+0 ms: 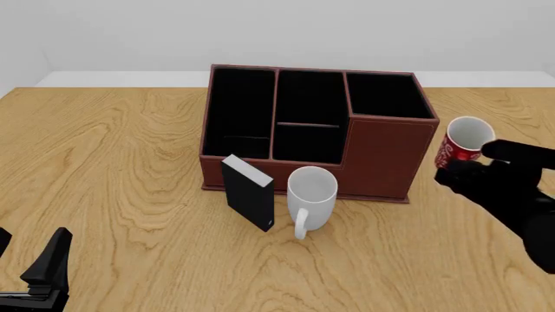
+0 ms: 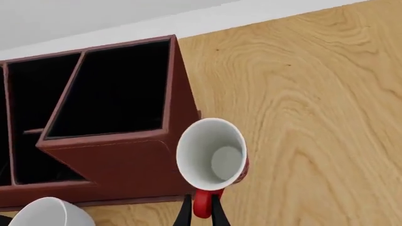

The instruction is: Pick up the red mug and place it to the right of the caddy.

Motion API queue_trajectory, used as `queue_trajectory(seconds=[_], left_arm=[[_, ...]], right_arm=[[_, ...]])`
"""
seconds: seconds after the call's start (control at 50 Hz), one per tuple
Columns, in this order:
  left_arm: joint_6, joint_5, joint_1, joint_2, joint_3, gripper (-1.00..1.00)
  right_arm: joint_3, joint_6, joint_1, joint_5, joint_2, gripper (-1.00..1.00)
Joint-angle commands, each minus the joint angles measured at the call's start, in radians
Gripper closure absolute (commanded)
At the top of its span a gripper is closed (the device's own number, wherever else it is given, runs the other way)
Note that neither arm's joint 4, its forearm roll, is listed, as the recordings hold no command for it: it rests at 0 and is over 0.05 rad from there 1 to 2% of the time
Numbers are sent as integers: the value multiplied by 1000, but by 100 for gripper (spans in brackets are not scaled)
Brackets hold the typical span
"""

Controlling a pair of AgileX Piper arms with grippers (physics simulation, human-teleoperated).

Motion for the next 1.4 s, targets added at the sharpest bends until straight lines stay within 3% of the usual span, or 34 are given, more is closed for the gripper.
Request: queue_trajectory(seconds=[0.02,1.4], left_arm=[[0,0,0,0,0,-100],[0,0,0,0,0,-100]], right_arm=[[-39,55,-13,-50,96,100],[-75,126,-101,-221,400,100]])
